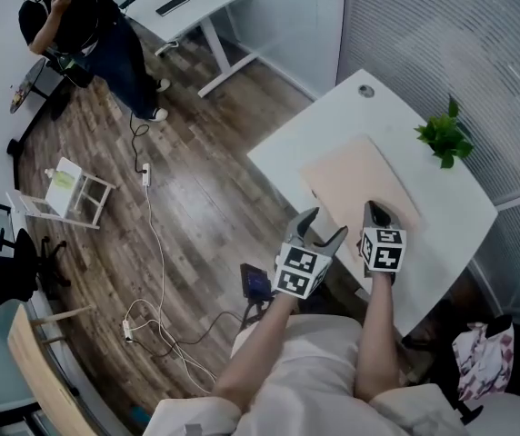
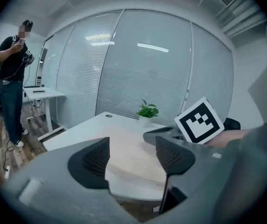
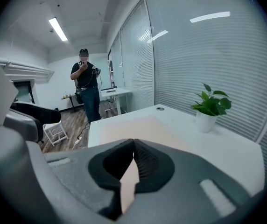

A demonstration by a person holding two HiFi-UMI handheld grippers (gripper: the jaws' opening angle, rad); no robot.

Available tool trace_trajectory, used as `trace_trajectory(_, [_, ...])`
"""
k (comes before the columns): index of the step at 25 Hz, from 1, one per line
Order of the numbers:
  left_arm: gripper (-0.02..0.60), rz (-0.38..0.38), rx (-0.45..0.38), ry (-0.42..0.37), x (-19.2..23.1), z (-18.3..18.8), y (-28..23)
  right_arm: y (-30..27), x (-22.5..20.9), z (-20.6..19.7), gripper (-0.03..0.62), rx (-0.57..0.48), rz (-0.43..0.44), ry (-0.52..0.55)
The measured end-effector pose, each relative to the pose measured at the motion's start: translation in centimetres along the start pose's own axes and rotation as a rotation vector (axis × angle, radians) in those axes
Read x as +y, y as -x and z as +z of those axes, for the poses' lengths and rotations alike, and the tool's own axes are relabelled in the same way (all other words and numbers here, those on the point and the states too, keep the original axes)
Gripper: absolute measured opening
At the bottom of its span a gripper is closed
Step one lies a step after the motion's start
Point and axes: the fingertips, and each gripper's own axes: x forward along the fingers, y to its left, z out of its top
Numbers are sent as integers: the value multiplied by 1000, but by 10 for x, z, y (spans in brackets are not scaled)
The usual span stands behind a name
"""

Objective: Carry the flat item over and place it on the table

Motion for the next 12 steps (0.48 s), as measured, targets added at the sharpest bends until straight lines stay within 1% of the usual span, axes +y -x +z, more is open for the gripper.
trace_trajectory(1, [321,-11,-5,-2,-6,-2,5,11,2,-2,2,-9,-6,-16])
trace_trajectory(2, [321,-26,-14,12,-12,-2,11,23,3,-2,2,-23,-10,-38])
trace_trajectory(4, [320,-63,-36,65,-23,0,27,46,8,-2,2,-64,-10,-94])
trace_trajectory(5, [320,-77,-42,74,-30,-1,34,57,11,-2,2,-88,-8,-120])
trace_trajectory(6, [320,-86,-42,61,-38,-4,40,67,13,-3,2,-109,-6,-141])
trace_trajectory(9, [319,-99,-31,-28,-57,-14,52,93,17,-8,2,-145,-17,-158])
trace_trajectory(12, [319,-107,-41,-58,-68,-18,63,112,22,-17,2,-156,-38,-152])
